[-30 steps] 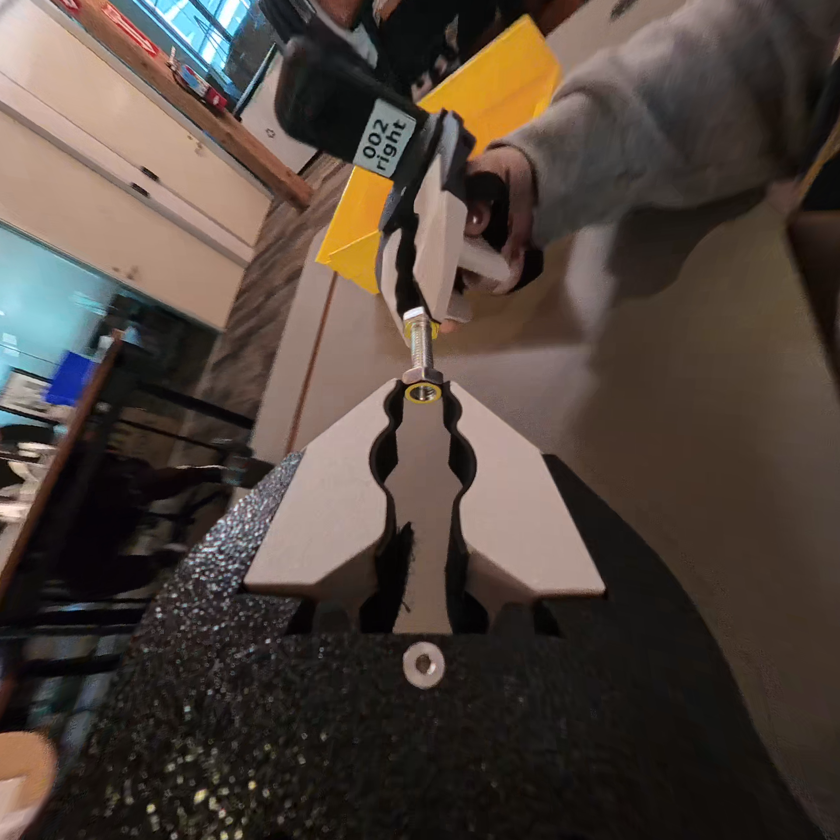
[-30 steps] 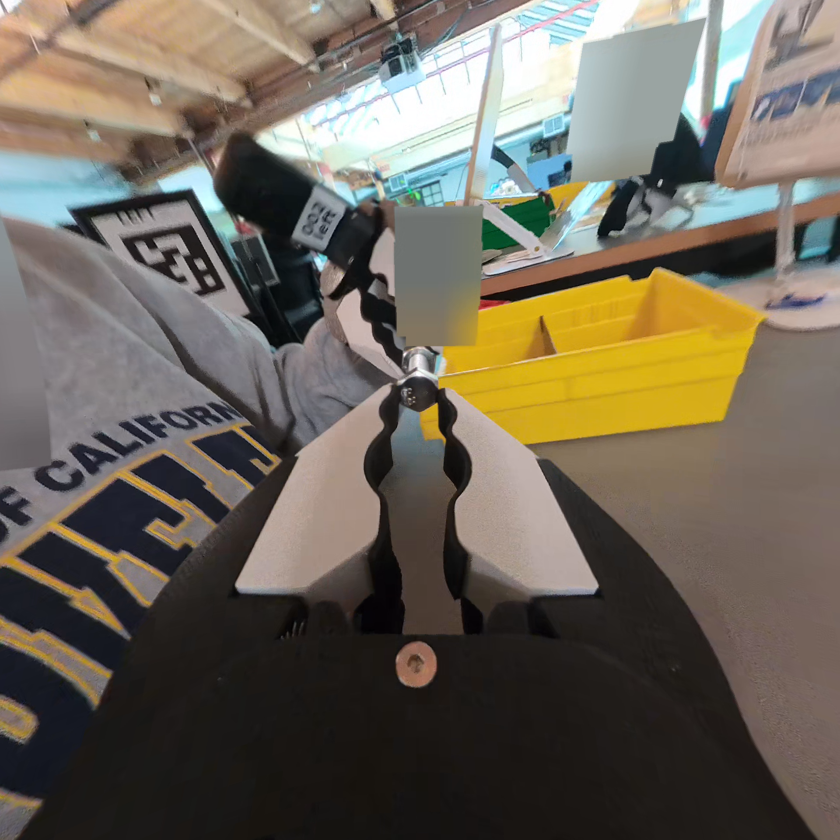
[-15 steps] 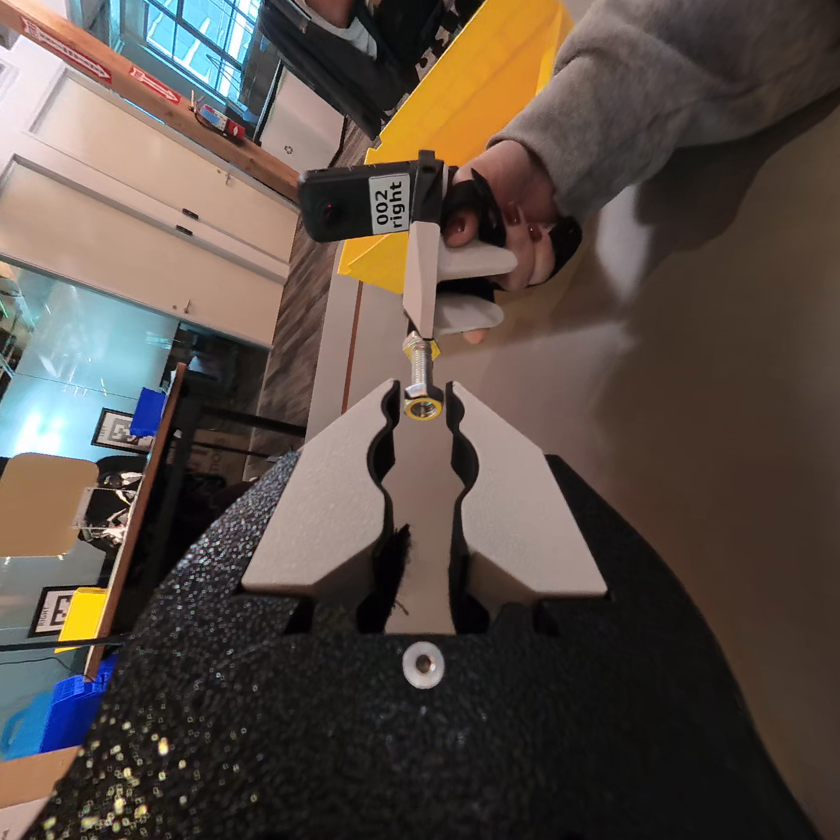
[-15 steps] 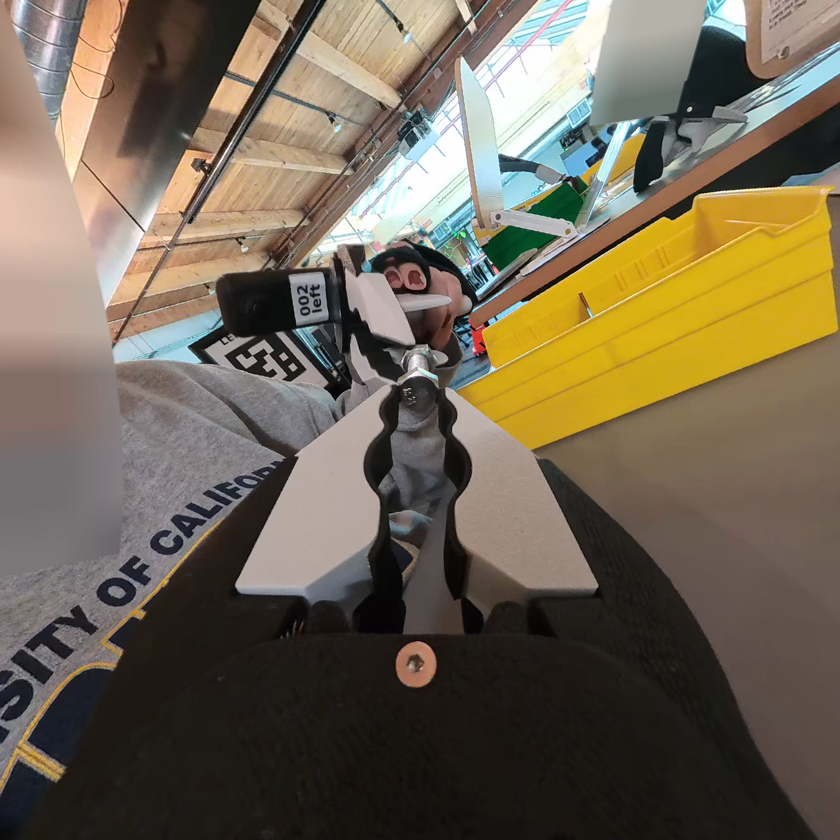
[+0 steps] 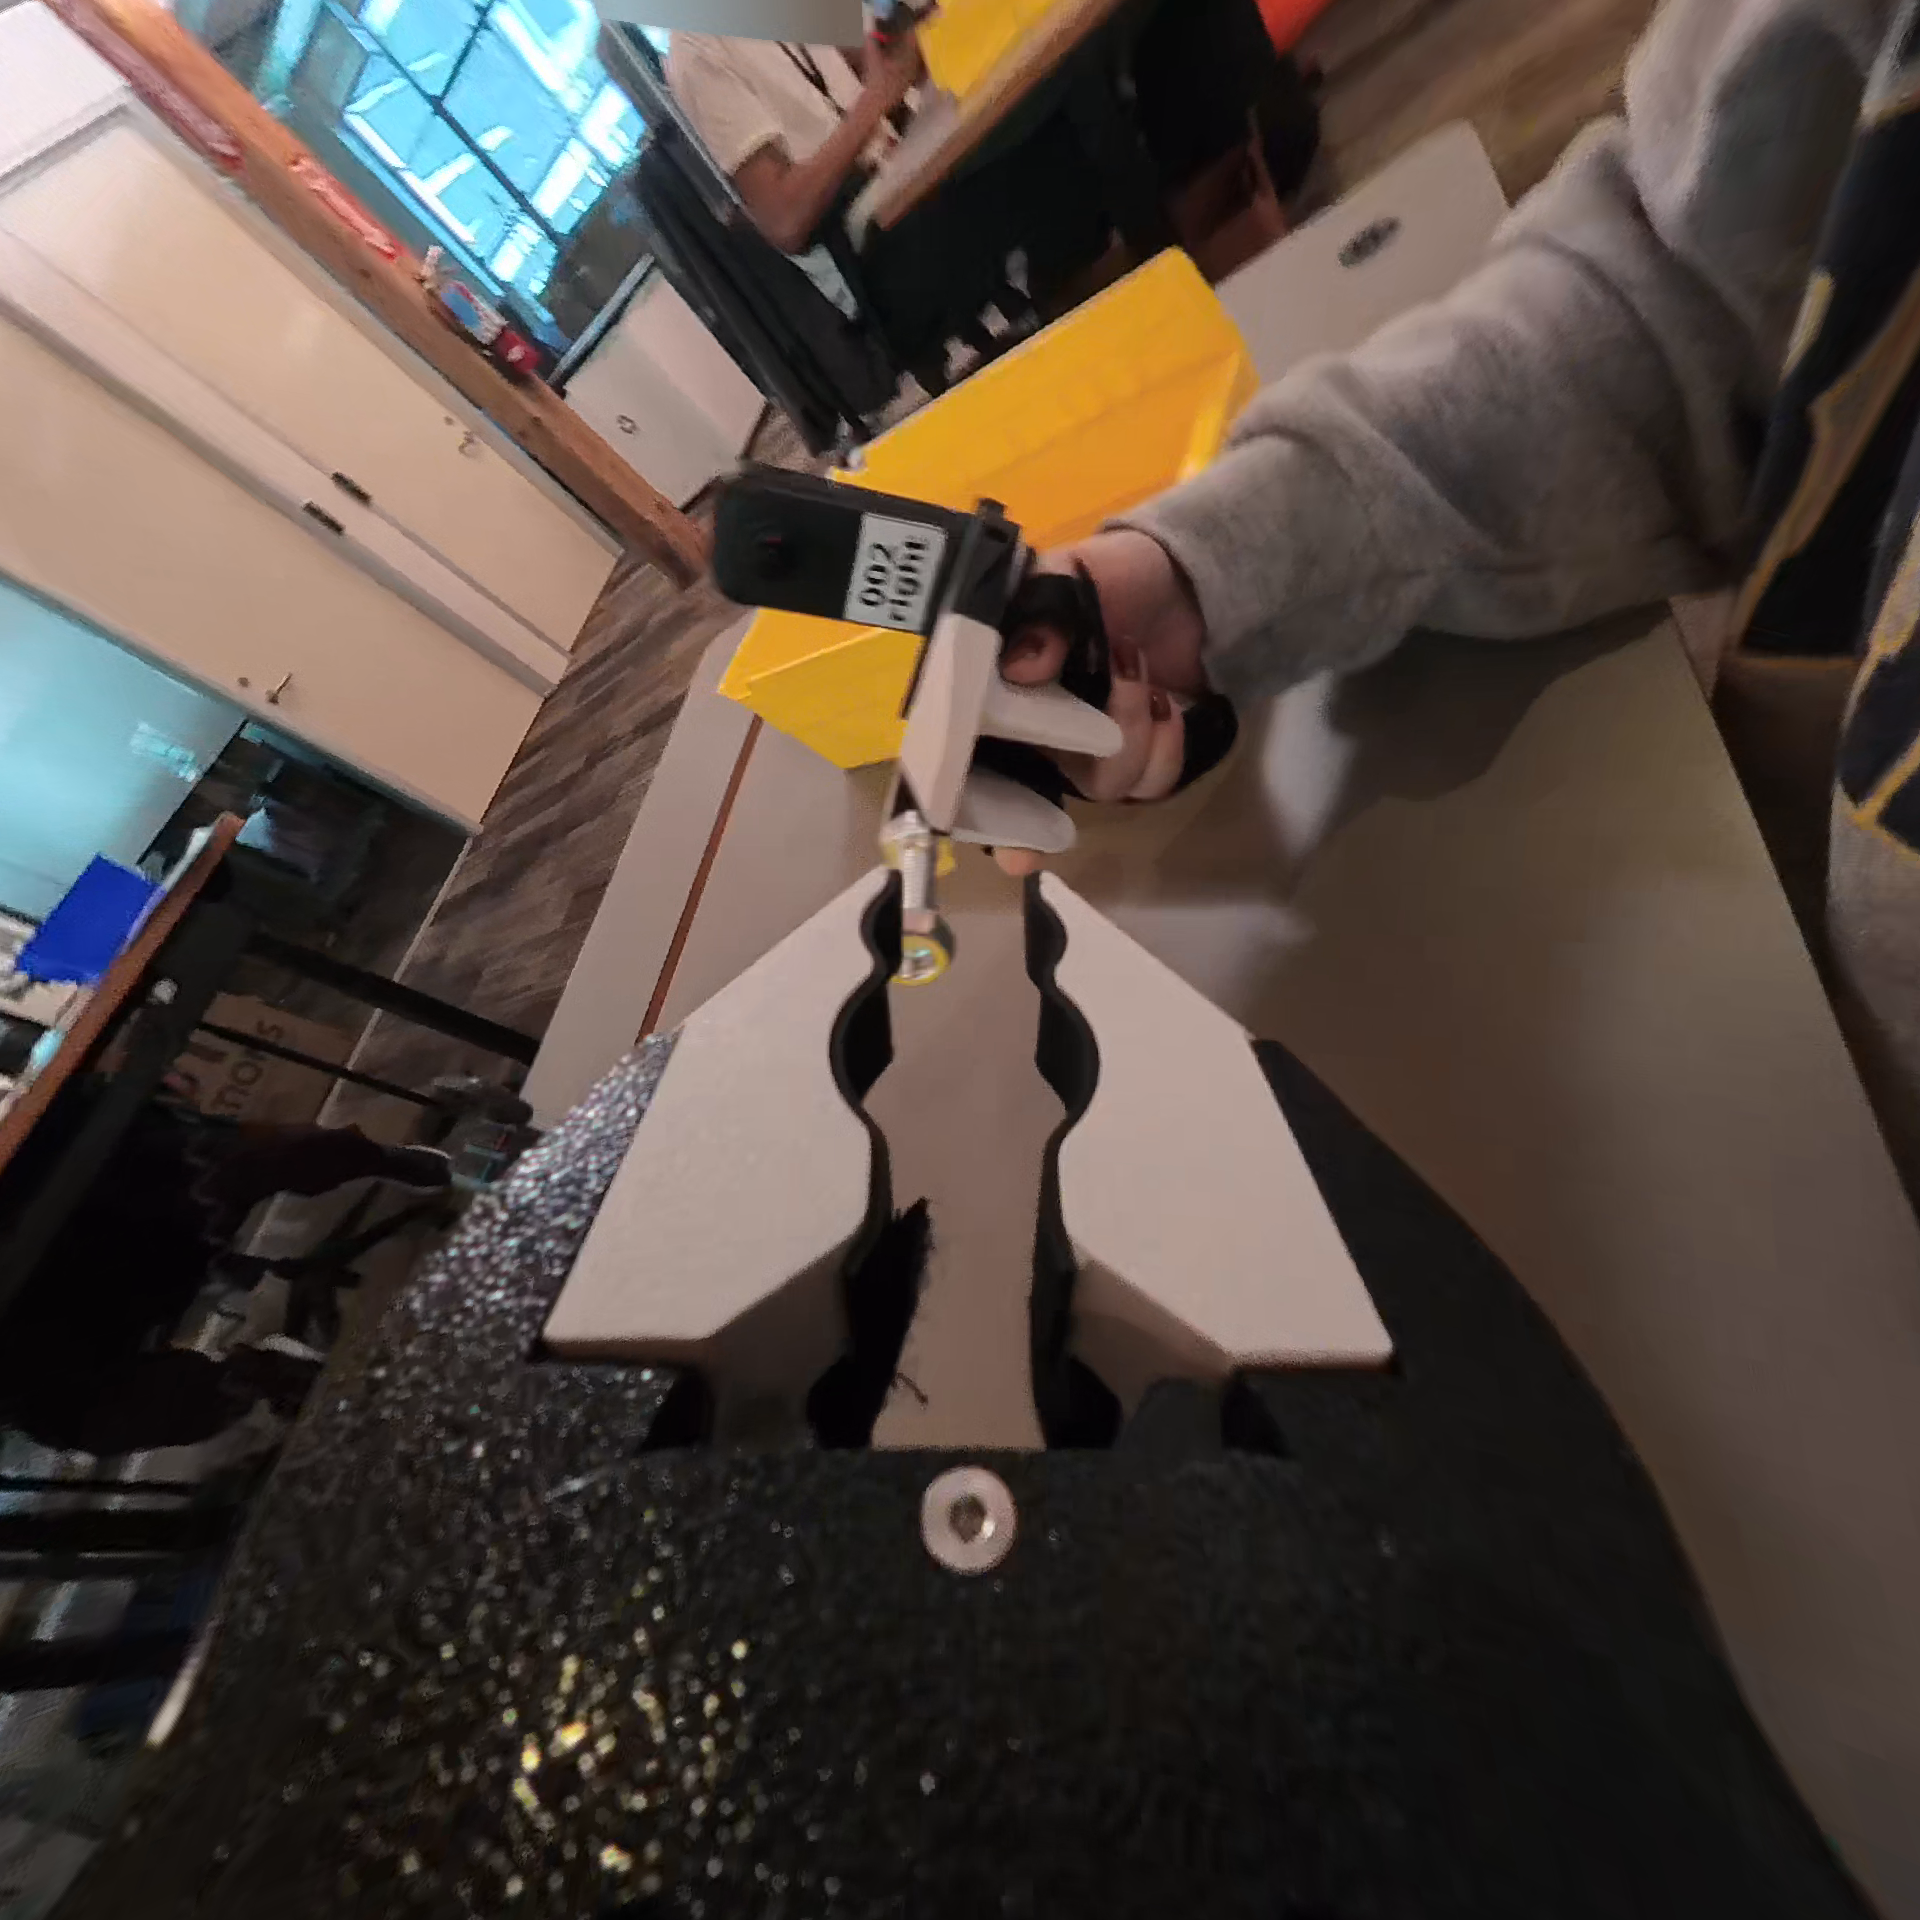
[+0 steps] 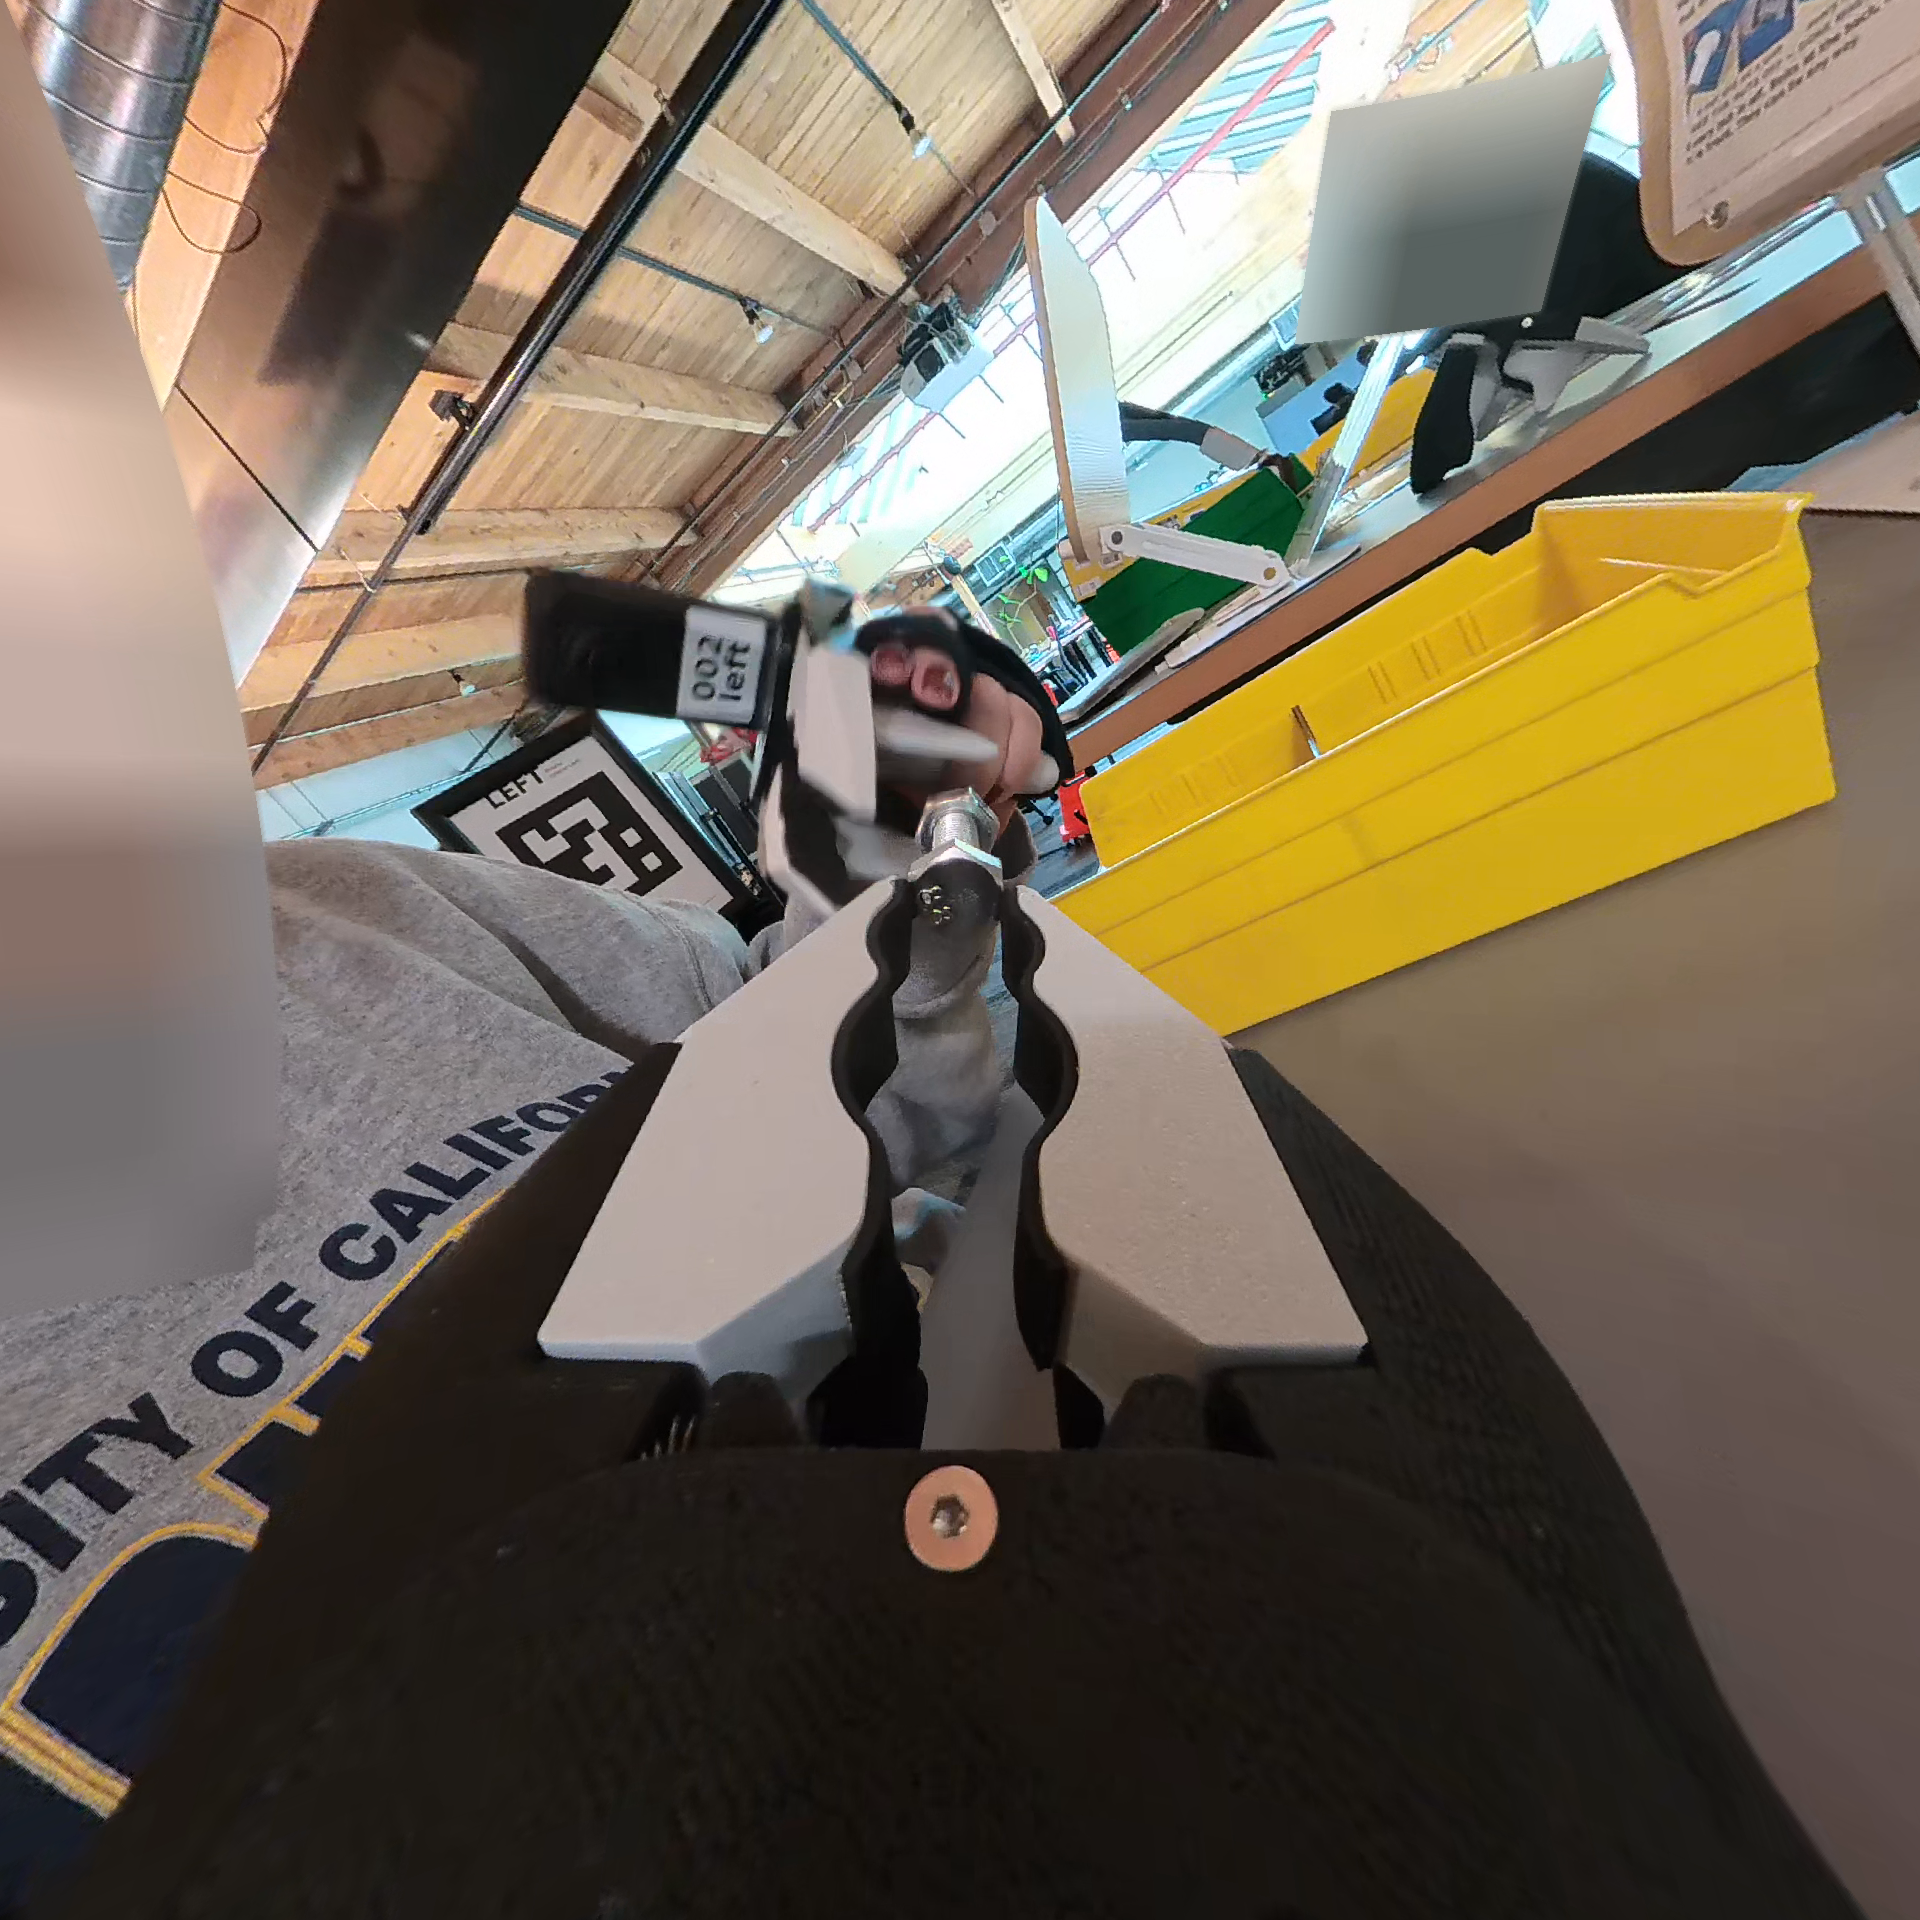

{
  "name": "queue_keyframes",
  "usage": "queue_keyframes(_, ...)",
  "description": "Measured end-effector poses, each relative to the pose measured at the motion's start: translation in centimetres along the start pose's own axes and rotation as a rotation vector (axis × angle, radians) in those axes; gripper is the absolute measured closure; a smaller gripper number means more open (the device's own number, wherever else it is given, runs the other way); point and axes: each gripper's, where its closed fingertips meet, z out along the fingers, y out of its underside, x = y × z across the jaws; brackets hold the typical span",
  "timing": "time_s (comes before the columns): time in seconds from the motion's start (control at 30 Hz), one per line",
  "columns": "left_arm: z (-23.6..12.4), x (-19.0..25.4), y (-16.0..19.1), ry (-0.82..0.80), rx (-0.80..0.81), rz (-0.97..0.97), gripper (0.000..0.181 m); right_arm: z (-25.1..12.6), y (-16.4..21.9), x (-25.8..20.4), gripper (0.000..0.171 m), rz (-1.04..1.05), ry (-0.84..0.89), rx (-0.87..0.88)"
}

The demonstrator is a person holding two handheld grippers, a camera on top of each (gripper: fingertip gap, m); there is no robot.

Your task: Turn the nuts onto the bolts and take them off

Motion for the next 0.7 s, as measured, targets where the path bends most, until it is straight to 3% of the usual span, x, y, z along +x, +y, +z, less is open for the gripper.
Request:
queue_keyframes(0.03,-0.2,-0.7,-0.1,-0.026,0.013,-0.057,0.154,0.0,0.0,-0.1,0.156,-0.006,-0.004,-0.001)
queue_keyframes(0.07,-0.2,-1.1,0.2,-0.025,0.010,-0.111,0.141,0.1,0.1,-0.1,0.156,-0.013,-0.006,-0.005)
queue_keyframes(0.17,0.6,-0.5,1.7,0.042,-0.063,-0.200,0.129,0.2,0.1,-0.4,0.156,-0.026,-0.011,-0.009)
queue_keyframes(0.43,1.0,0.8,0.7,0.109,-0.006,-0.186,0.135,0.0,0.0,-0.2,0.156,-0.023,-0.007,0.003)
queue_keyframes(0.57,0.4,2.3,-0.6,0.205,0.067,-0.202,0.148,0.0,-0.1,-0.2,0.156,-0.020,-0.009,0.011)
queue_keyframes(0.7,0.1,-0.4,0.1,0.060,0.059,-0.332,0.142,0.0,-0.1,-0.4,0.156,-0.043,-0.012,0.011)
